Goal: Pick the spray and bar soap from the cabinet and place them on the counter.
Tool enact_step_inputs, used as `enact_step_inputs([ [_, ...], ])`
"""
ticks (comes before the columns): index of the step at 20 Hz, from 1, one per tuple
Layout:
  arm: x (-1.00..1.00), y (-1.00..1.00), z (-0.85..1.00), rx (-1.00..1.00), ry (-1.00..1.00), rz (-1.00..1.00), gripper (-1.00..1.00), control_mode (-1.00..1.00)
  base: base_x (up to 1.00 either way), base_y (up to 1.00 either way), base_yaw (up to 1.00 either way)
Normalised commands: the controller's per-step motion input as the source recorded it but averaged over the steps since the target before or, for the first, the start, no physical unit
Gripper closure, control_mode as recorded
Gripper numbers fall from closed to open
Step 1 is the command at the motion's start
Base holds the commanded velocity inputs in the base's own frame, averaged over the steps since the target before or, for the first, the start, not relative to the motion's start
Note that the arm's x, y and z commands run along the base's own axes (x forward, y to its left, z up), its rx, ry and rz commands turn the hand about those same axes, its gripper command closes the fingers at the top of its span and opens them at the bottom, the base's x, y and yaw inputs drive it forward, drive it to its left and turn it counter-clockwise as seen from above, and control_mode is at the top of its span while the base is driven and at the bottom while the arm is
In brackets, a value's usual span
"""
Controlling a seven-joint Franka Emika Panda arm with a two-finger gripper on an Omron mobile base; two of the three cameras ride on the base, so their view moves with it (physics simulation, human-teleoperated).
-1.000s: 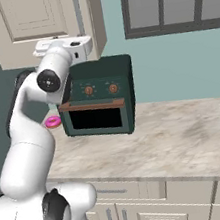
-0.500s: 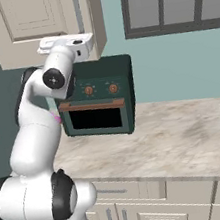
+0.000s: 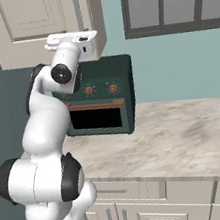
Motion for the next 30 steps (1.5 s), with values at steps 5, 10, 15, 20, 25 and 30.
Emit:
enact_step_inputs([
  [5, 0.44, -0.04, 0.00, 0.00, 0.00, 0.00, -1.00, -1.00, 0.00, 0.00, 0.00],
  [10, 0.45, 0.00, 0.00, 0.00, 0.00, 0.00, -1.00, -1.00, 0.00, 0.00, 0.00],
  [15, 0.44, -0.01, 0.00, 0.00, 0.00, 0.00, -1.00, -1.00, 0.00, 0.00, 0.00],
  [20, 0.48, 0.00, 0.00, 0.00, 0.00, 0.00, -1.00, -1.00, 0.00, 0.00, 0.00],
  [25, 0.54, 0.00, 0.00, 0.00, 0.04, 0.00, 1.00, -1.00, 0.00, 0.00, 0.00],
  [30, 0.67, 0.01, 0.00, 0.00, 0.11, 0.00, 1.00, -1.00, 0.00, 0.00, 0.00],
])
